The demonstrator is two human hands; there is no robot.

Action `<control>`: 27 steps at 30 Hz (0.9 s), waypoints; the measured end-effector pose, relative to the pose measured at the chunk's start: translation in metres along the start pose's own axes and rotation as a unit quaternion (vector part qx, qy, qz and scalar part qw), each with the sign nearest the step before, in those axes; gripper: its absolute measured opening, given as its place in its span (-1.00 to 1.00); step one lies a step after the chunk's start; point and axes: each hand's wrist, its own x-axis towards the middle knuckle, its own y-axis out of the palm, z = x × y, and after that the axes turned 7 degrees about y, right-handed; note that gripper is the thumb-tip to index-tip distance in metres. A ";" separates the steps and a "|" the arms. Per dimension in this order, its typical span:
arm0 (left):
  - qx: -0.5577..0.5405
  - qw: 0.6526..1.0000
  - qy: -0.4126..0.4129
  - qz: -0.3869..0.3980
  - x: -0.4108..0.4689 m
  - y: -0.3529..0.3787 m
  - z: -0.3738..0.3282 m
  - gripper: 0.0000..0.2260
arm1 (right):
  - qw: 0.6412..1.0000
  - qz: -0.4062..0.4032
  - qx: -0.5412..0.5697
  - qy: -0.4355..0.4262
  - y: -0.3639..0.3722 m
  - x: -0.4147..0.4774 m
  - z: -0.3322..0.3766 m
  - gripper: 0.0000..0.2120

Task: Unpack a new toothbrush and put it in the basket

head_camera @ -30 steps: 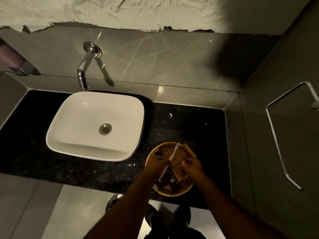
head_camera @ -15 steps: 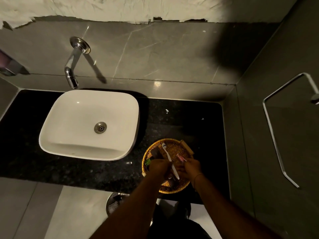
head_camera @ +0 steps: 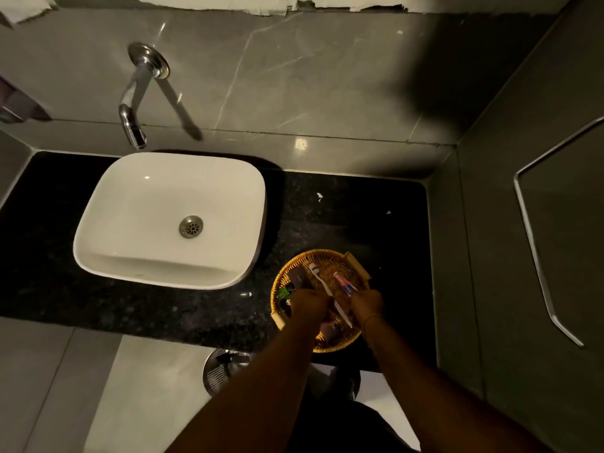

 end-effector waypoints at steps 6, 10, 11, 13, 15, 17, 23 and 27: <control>0.047 0.998 0.035 -0.009 -0.003 0.010 0.001 -0.89 | 0.997 -0.035 -0.067 -0.025 0.000 -0.003 -0.003 -0.66; 0.078 0.996 0.048 -0.016 -0.003 0.010 0.000 -0.92 | 0.991 -0.055 -0.115 -0.040 0.003 -0.008 -0.005 -0.65; 0.091 0.994 0.055 -0.014 -0.002 0.010 0.000 -0.91 | 0.990 -0.058 -0.121 -0.046 0.004 -0.010 -0.006 -0.65; 0.109 0.992 0.063 -0.016 -0.001 0.007 0.000 -0.92 | 0.987 -0.070 -0.133 -0.053 0.004 -0.013 -0.007 -0.65; 0.111 0.992 0.062 -0.019 0.000 0.004 0.003 -0.88 | 0.986 -0.082 -0.136 -0.057 0.005 -0.014 -0.008 -0.65; 0.108 0.992 0.062 -0.016 -0.002 0.002 0.004 -0.87 | 0.985 -0.090 -0.133 -0.055 0.005 -0.017 -0.008 -0.66; 0.272 0.938 0.211 -0.034 -0.021 -0.007 -0.004 -0.79 | 0.965 -0.128 -0.159 -0.164 0.005 -0.040 -0.005 -0.66; 0.409 0.805 0.393 -0.174 -0.043 -0.043 -0.018 -0.72 | 0.921 -0.132 -0.190 -0.314 0.011 -0.080 0.035 -0.68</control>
